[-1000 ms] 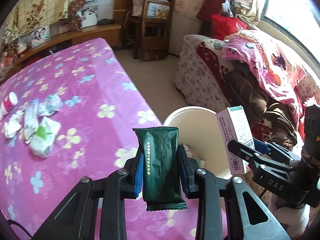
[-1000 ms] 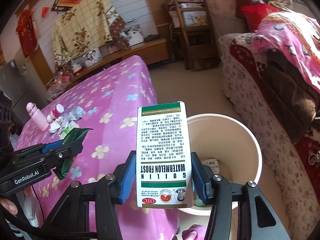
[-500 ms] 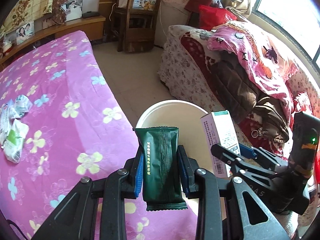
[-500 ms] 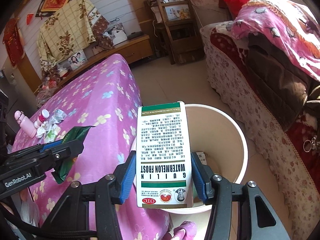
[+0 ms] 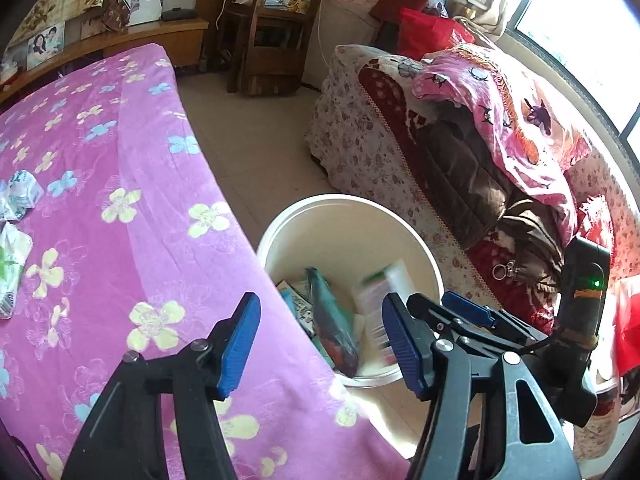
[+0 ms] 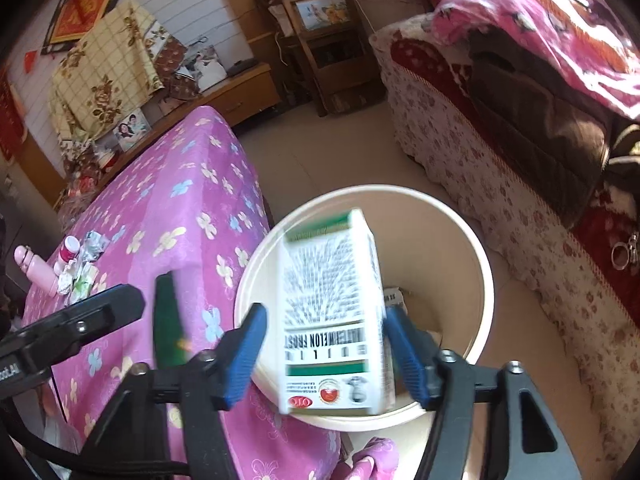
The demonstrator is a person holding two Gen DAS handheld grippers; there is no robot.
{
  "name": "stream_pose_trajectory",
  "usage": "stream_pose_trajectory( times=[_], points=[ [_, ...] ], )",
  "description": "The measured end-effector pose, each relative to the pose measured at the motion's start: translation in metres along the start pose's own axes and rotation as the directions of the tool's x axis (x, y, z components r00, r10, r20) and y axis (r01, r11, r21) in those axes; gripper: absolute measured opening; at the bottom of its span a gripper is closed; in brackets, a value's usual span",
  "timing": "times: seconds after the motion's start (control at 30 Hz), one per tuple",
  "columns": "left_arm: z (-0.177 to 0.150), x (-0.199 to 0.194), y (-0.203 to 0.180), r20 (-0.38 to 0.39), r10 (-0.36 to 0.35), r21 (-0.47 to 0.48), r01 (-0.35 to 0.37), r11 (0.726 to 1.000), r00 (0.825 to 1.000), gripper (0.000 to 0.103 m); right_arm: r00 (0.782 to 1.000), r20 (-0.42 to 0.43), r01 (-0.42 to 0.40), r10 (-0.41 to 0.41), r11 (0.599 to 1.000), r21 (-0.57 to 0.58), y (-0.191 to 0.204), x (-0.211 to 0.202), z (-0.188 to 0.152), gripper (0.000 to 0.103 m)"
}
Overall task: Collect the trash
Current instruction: 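Move both open tools back over the table trash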
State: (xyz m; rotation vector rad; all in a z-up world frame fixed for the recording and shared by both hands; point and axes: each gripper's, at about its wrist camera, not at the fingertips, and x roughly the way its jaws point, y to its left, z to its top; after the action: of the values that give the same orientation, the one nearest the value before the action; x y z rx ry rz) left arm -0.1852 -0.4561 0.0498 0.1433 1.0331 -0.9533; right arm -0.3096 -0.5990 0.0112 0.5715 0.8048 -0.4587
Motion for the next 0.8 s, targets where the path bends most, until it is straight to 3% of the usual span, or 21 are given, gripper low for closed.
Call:
stream_pose_trajectory(
  times=[0.37,0.8],
  points=[
    [-0.008,-0.016,0.017,0.033,0.085,0.0,-0.085,0.996,0.996,0.064,1.0,-0.006,-0.009,0.009,1.0,-0.008,0.009,-0.002,-0.002,0.067],
    [-0.019,-0.049,0.046,0.098,0.194,-0.02,-0.193,0.981,0.976,0.064,0.999,0.017,-0.034,0.035,0.995,-0.094,0.058,-0.017,-0.007,0.067]
  ],
)
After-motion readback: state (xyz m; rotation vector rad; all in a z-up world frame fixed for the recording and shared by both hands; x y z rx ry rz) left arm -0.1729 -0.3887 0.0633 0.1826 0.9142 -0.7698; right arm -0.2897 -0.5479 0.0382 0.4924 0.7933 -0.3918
